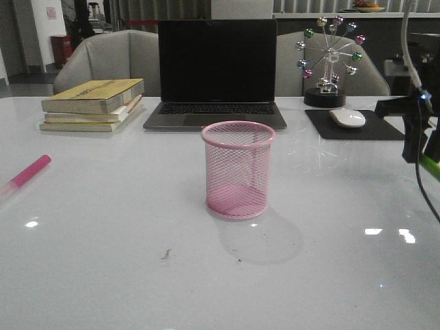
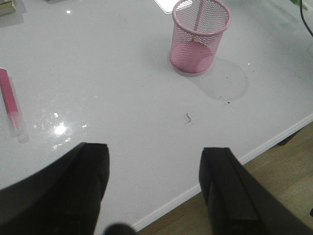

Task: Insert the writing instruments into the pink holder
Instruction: 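Lift the green highlighter and carry it over the pink holder, then lower the green highlighter into the holder, release, withdraw right gripper, then reach the left gripper down and grasp the pink highlighter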

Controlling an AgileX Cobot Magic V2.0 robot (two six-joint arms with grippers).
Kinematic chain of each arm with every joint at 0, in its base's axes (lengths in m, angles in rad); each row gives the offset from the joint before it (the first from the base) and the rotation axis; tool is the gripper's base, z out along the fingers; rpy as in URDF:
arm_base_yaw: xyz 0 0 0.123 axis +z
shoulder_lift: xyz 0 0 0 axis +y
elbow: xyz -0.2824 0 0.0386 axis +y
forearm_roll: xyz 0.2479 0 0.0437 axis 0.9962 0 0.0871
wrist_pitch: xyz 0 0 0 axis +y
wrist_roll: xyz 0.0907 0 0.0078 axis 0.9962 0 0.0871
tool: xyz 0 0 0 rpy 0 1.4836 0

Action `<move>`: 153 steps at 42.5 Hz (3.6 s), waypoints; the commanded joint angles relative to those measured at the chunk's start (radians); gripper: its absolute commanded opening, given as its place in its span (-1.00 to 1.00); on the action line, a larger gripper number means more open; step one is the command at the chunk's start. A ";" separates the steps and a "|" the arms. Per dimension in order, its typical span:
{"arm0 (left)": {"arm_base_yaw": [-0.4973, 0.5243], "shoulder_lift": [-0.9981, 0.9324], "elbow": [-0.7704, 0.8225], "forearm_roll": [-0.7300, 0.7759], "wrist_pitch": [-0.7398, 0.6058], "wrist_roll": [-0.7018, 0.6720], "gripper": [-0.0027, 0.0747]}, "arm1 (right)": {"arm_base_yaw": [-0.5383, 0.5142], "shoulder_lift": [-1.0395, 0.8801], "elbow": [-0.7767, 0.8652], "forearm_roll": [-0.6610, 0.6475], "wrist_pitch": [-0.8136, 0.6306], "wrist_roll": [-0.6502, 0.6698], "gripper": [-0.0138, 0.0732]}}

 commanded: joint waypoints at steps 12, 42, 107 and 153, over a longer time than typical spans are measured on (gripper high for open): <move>-0.008 0.002 -0.027 -0.017 -0.068 0.000 0.24 | 0.135 -0.471 0.314 0.073 -0.466 -0.023 -0.38; -0.008 0.002 -0.027 -0.017 -0.070 0.000 0.24 | 0.590 -0.569 0.781 0.074 -1.565 -0.018 -0.38; -0.008 0.002 -0.027 -0.017 -0.071 0.000 0.24 | 0.605 -1.196 0.781 -0.024 -0.229 -0.050 0.37; 0.447 0.959 -0.562 0.071 0.008 -0.054 0.35 | 0.605 -1.217 0.786 -0.023 -0.191 -0.051 0.37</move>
